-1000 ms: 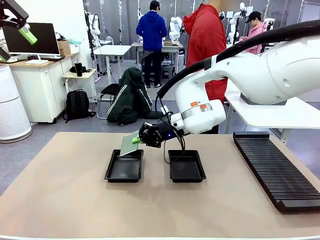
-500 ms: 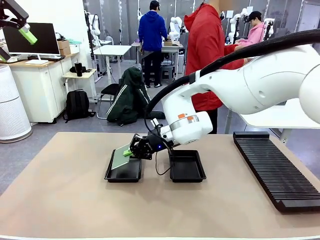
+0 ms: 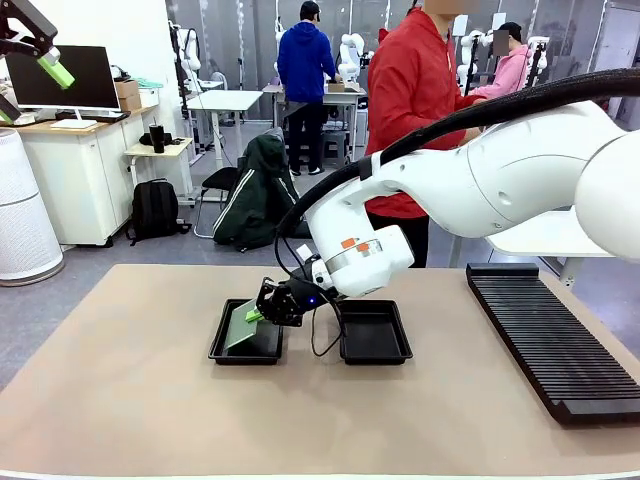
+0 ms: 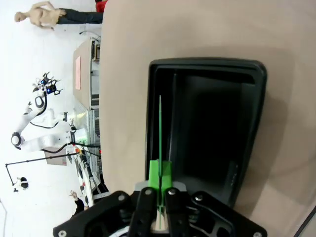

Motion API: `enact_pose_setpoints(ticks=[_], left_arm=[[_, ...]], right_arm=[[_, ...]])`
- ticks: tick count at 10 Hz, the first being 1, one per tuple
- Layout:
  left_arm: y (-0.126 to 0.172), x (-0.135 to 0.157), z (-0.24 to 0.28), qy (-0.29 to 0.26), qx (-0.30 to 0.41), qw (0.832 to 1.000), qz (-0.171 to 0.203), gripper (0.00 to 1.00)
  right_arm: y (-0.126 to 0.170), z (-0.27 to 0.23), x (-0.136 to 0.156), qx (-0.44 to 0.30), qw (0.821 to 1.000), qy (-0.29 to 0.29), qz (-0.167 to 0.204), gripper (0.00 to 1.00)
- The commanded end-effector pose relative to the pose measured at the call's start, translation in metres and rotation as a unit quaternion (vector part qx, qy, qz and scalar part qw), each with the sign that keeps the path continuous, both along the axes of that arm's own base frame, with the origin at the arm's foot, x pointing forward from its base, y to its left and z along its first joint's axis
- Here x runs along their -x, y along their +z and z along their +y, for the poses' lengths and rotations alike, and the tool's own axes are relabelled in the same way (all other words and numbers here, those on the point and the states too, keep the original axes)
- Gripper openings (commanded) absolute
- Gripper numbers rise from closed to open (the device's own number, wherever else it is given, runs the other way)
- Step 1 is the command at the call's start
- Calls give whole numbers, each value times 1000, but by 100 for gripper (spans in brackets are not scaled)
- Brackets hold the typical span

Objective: Inspect and transfer BCBs to ESD trays.
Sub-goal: Pick up the Blank PCB from the PCB Rack and place it in the left ESD tray.

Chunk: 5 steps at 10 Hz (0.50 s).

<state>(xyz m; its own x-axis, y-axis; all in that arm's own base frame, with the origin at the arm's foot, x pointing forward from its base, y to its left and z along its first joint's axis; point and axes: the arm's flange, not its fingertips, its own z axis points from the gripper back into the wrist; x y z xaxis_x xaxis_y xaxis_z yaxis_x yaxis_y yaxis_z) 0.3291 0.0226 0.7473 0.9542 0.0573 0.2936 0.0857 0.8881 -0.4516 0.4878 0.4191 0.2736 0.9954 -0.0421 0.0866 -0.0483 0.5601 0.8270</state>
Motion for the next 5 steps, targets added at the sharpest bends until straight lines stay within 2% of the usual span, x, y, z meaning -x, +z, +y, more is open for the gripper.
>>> enact_pose_setpoints(ticks=[1, 5], left_arm=[[-2, 1, 0, 1, 0, 1000, 1, 100], [-2, 1, 0, 1, 0, 1000, 1, 100]], right_arm=[[-2, 7, -6, 8, 1000, -11, -2, 2], [0, 0, 0, 0, 1000, 0, 0, 2]])
